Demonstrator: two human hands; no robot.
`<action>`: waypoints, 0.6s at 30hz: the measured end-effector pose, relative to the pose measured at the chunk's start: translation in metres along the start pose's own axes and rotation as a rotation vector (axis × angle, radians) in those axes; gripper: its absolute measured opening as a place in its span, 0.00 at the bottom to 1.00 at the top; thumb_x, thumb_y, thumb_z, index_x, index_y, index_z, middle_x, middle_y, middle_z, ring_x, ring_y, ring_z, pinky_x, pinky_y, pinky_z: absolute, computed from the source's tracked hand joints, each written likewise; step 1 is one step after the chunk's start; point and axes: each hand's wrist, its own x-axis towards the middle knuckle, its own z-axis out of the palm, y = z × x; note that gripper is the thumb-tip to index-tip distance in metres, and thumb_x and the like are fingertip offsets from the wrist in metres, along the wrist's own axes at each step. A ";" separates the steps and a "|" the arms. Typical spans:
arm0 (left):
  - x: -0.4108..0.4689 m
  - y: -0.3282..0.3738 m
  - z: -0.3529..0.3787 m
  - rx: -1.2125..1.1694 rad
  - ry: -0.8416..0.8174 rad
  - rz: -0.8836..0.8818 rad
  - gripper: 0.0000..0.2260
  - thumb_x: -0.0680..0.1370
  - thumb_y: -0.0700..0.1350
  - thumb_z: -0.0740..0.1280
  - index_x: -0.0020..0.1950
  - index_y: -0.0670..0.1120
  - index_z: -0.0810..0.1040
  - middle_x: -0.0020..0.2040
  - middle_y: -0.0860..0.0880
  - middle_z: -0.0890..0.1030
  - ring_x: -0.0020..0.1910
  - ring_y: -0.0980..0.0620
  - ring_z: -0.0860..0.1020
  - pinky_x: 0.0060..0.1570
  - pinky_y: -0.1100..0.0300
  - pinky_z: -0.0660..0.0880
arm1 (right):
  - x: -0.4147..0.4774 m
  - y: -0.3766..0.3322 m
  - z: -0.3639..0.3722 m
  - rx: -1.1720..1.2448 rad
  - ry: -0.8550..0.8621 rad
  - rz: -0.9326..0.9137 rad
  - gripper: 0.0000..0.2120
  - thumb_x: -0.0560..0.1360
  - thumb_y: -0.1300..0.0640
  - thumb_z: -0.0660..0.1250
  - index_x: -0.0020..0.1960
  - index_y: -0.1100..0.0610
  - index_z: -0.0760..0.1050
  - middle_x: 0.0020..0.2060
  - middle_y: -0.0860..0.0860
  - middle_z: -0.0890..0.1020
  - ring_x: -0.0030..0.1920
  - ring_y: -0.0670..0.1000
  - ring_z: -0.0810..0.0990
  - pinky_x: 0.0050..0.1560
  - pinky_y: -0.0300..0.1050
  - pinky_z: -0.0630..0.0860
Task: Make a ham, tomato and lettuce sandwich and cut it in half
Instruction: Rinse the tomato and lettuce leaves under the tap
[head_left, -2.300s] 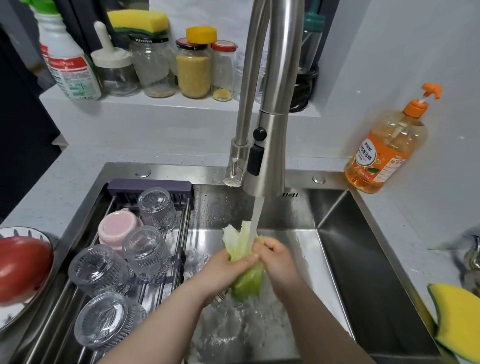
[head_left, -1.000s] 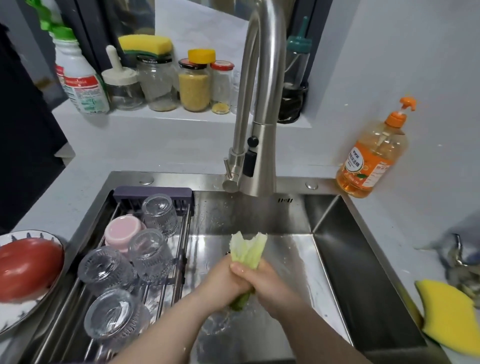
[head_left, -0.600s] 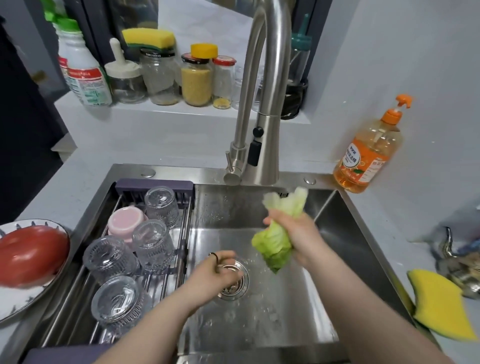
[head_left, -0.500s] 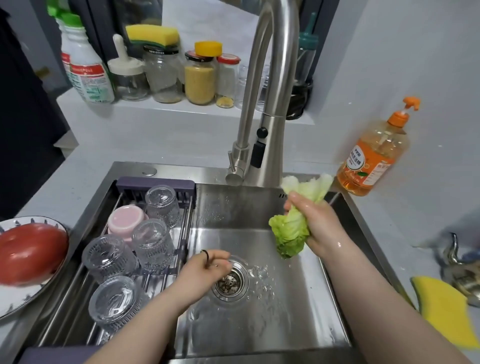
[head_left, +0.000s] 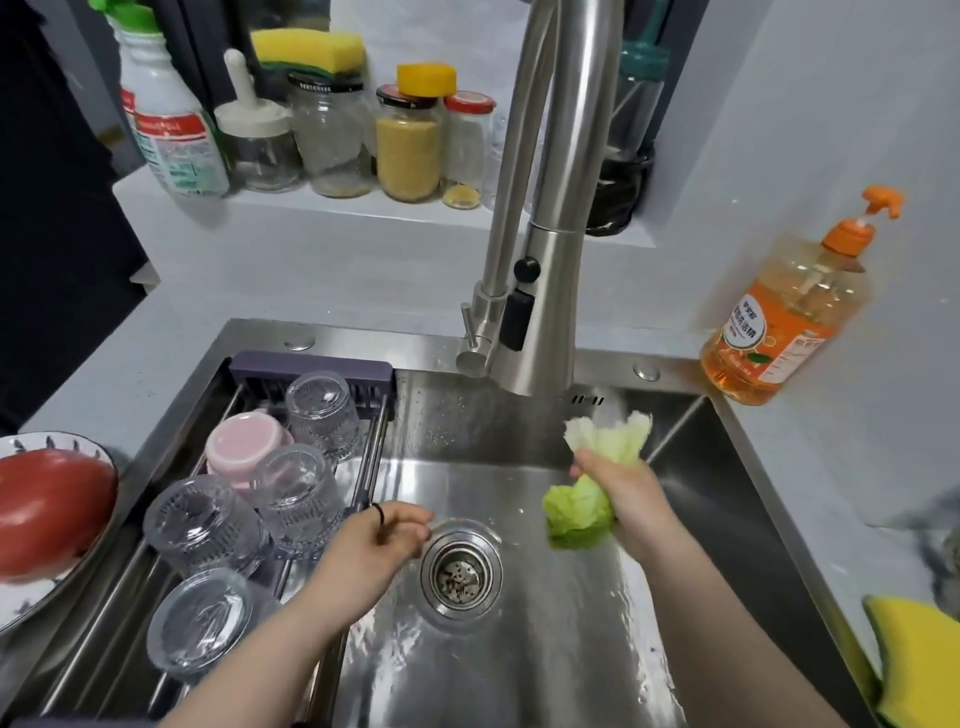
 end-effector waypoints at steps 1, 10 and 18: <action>-0.001 -0.001 0.001 0.009 -0.005 -0.007 0.12 0.74 0.31 0.63 0.40 0.47 0.76 0.37 0.49 0.79 0.37 0.54 0.76 0.36 0.75 0.72 | -0.001 0.012 0.000 -0.148 -0.036 0.070 0.10 0.73 0.62 0.67 0.33 0.59 0.75 0.22 0.47 0.79 0.24 0.43 0.76 0.30 0.38 0.72; -0.009 -0.001 0.002 0.007 0.004 -0.027 0.11 0.74 0.30 0.62 0.40 0.45 0.75 0.35 0.49 0.78 0.35 0.54 0.74 0.33 0.77 0.71 | 0.001 -0.008 0.006 0.010 0.039 -0.144 0.16 0.72 0.60 0.68 0.25 0.55 0.75 0.20 0.47 0.77 0.24 0.46 0.75 0.30 0.39 0.72; -0.018 -0.006 -0.003 0.011 0.013 -0.042 0.13 0.75 0.31 0.62 0.39 0.48 0.76 0.35 0.50 0.78 0.35 0.55 0.75 0.36 0.75 0.71 | -0.018 0.060 0.020 -0.771 -0.267 0.125 0.02 0.71 0.62 0.68 0.43 0.59 0.76 0.42 0.57 0.79 0.41 0.51 0.77 0.39 0.39 0.69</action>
